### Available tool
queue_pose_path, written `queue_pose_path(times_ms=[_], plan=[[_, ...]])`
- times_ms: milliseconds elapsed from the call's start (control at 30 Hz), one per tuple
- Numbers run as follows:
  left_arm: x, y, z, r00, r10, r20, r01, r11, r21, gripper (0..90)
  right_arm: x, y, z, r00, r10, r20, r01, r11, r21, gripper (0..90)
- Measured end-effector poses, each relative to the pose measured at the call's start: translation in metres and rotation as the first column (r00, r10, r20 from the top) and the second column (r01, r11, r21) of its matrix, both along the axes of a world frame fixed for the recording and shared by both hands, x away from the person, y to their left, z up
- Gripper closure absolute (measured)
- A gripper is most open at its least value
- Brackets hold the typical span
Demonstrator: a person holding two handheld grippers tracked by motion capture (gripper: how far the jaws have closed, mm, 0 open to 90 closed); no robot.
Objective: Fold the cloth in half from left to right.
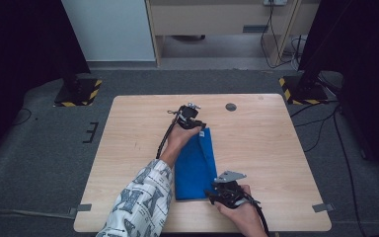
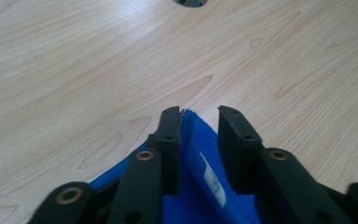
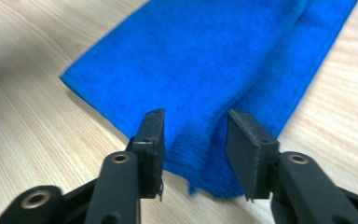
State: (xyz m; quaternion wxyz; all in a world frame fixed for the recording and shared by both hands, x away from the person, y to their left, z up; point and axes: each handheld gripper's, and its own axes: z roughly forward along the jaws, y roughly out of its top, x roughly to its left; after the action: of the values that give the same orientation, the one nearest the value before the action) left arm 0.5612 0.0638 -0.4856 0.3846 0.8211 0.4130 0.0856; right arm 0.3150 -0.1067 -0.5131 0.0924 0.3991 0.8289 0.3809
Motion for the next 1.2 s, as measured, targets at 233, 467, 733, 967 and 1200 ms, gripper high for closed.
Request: queue_pose_path(times_ms=[233, 467, 733, 967, 1200], plan=[[-0.009, -0.001, 0.009, 0.9984, -0.026, 0.051, 0.026, 0.9997, 0.004, 56.4, 0.002, -0.005, -0.001, 0.9995, -0.032, -0.005, 0.032, 0.999, -0.024, 40.8], [-0.022, 0.015, 0.018, 0.9938, -0.053, 0.097, 0.051, 0.9983, 0.03, 38.9, 0.014, -0.013, 0.012, 0.9969, -0.055, 0.057, 0.056, 0.998, -0.019, 22.4], [-0.029, 0.049, 0.016, 0.9958, -0.03, 0.087, 0.029, 0.9995, 0.009, 18.8, 0.06, -0.012, 0.019, 0.9943, -0.081, 0.07, 0.08, 0.997, 0.016, 18.2], [-0.027, 0.079, 0.009, 0.9959, 0.026, 0.086, -0.027, 0.9996, 0.012, 15.1, 0.102, 0.002, 0.02, 0.9934, -0.076, 0.086, 0.077, 0.997, -0.009, 28.7], [-0.023, 0.093, 0.003, 0.9951, 0.029, 0.094, -0.034, 0.9984, 0.046, 28.3, 0.147, 0.011, 0.022, 0.9894, -0.114, 0.091, 0.115, 0.993, -0.012, 45.8]])
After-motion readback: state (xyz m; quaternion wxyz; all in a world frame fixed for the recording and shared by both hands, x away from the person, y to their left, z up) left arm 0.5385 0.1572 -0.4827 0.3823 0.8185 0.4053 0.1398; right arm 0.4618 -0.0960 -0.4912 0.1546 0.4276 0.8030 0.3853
